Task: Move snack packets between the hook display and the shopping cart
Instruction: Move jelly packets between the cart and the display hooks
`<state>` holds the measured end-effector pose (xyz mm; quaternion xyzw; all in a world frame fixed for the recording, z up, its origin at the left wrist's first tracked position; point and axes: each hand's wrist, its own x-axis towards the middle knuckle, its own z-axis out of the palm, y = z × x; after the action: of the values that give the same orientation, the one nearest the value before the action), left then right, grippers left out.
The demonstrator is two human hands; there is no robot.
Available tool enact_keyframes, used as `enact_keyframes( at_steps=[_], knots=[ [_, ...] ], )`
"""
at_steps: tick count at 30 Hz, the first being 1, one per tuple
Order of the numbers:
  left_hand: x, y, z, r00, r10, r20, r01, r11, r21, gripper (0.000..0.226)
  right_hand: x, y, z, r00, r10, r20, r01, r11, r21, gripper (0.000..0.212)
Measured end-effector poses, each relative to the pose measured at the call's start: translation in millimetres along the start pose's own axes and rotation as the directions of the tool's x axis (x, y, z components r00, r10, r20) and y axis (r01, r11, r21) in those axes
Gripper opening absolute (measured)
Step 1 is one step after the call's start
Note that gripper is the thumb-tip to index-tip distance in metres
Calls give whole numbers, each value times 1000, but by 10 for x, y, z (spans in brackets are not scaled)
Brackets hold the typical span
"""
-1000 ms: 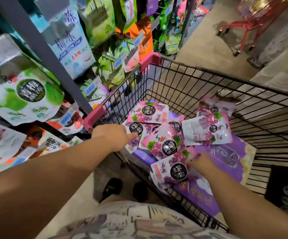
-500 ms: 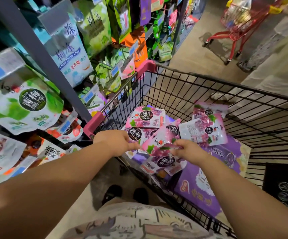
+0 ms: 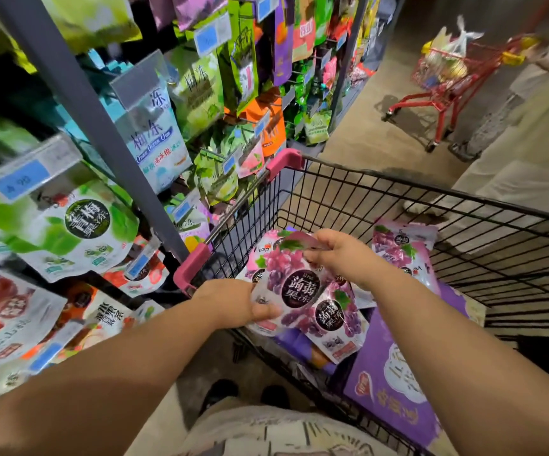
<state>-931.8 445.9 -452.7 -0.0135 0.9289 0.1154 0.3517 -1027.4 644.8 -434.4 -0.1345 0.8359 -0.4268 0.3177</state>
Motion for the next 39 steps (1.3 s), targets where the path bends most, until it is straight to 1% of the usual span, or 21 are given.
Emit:
enact_keyframes(
  at_steps=[3, 5, 6, 9, 10, 11, 12, 13, 14, 15, 16, 18, 20, 22, 24, 25, 31, 34, 35, 37, 39],
  knots=[
    [-33, 11, 1, 999, -23, -45, 25, 999, 44, 58, 34, -77, 64, 998, -4, -58, 8, 997, 75, 22],
    [-33, 3, 26, 998, -22, -51, 24, 999, 39, 55, 41, -58, 117, 990, 0, -142, 22, 989, 148, 17],
    [-24, -2, 48, 998, -20, -58, 22, 999, 29, 53, 45, -15, 144, 978, 15, -210, 25, 982, 186, 16],
    [-5, -7, 103, 995, -50, -92, 50, 999, 2, 53, 16, 263, 219, 896, 97, -434, 8, 973, 232, 38],
    [1, -6, 117, 992, -60, -109, 60, 998, -2, 54, -25, 370, 247, 878, 130, -460, -13, 968, 250, 40],
    [4, -3, 126, 990, -74, -123, 74, 997, -5, 56, -72, 486, 285, 886, 176, -429, -65, 963, 260, 40],
    [2, 4, 129, 986, -92, -137, 92, 996, -8, 57, -129, 599, 337, 912, 227, -342, -147, 959, 243, 38],
    [6, 6, 138, 982, -113, -150, 113, 994, -11, 57, -182, 722, 404, 932, 289, -219, -250, 950, 188, 35],
    [9, 10, 146, 977, -135, -165, 135, 991, -12, 58, -234, 856, 488, 934, 347, -85, -336, 935, 116, 32],
    [17, 15, 157, 971, -155, -183, 155, 988, -10, 59, -284, 983, 580, 920, 391, 33, -393, 918, 49, 32],
    [27, 22, 166, 963, -173, -208, 175, 984, -5, 61, -330, 1093, 669, 900, 417, 126, -420, 907, -2, 32],
    [60, 30, 193, 942, -208, -264, 217, 976, 8, 62, -412, 1249, 829, 866, 428, 257, -428, 902, -57, 32],
    [105, 27, 224, 929, -225, -295, 243, 970, 26, 62, -475, 1322, 913, 830, 435, 349, -410, 900, -148, 40],
    [135, 24, 246, 921, -237, -308, 257, 966, 26, 61, -514, 1370, 967, 791, 454, 410, -385, 890, -244, 50],
    [153, 17, 252, 915, -245, -319, 263, 965, 15, 59, -517, 1453, 1043, 779, 473, 411, -380, 878, -290, 56],
    [158, 15, 253, 914, -248, -322, 264, 964, 7, 59, -516, 1498, 1082, 785, 478, 394, -379, 874, -305, 56],
    [174, 4, 256, 908, -250, -336, 260, 966, -16, 57, -529, 1569, 1157, 835, 457, 306, -324, 858, -398, 47],
    [168, 12, 239, 908, -250, -335, 256, 966, -26, 55, -513, 1579, 1141, 872, 434, 227, -305, 843, -443, 46],
    [163, 16, 235, 909, -249, -335, 254, 967, -29, 53, -512, 1605, 1117, 880, 426, 209, -293, 834, -467, 41],
    [156, 22, 231, 910, -245, -335, 250, 968, -31, 50, -525, 1672, 1048, 870, 442, 217, -275, 801, -531, 30],
    [149, 27, 220, 910, -245, -333, 248, 968, -34, 49, -540, 1738, 986, 856, 473, 210, -287, 772, -567, 36]
  ],
)
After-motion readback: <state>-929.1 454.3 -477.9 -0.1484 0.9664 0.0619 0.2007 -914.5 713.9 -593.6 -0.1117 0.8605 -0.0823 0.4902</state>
